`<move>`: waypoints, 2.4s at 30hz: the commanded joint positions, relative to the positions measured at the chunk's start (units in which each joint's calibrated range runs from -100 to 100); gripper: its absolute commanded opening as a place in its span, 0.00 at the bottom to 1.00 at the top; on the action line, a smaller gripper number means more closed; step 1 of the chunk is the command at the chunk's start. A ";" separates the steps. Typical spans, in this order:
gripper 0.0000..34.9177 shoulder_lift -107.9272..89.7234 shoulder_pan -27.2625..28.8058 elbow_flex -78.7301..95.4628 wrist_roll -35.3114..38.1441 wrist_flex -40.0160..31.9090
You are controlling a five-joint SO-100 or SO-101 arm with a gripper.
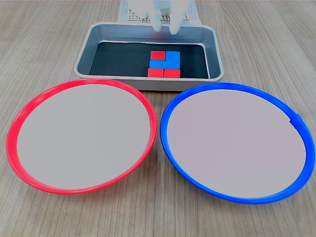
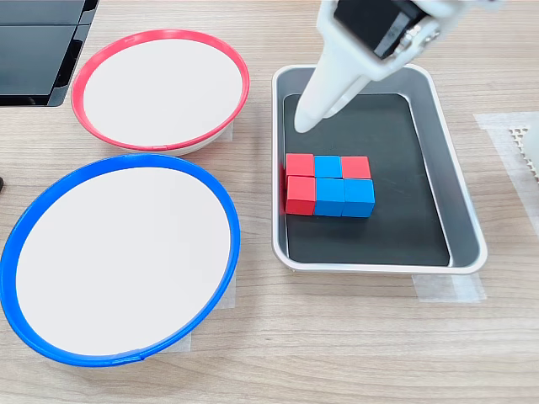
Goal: Resolve any anomalies and move all blocks to matching dishes
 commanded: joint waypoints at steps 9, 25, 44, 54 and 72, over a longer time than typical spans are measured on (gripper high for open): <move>0.00 4.47 0.98 -0.10 1.42 -1.69; 0.00 18.88 -15.58 -1.65 0.68 -7.72; 0.00 14.44 1.36 4.45 9.82 -8.46; 0.00 7.96 3.62 1.99 8.30 -2.77; 0.31 12.40 -6.36 -3.74 -18.95 8.54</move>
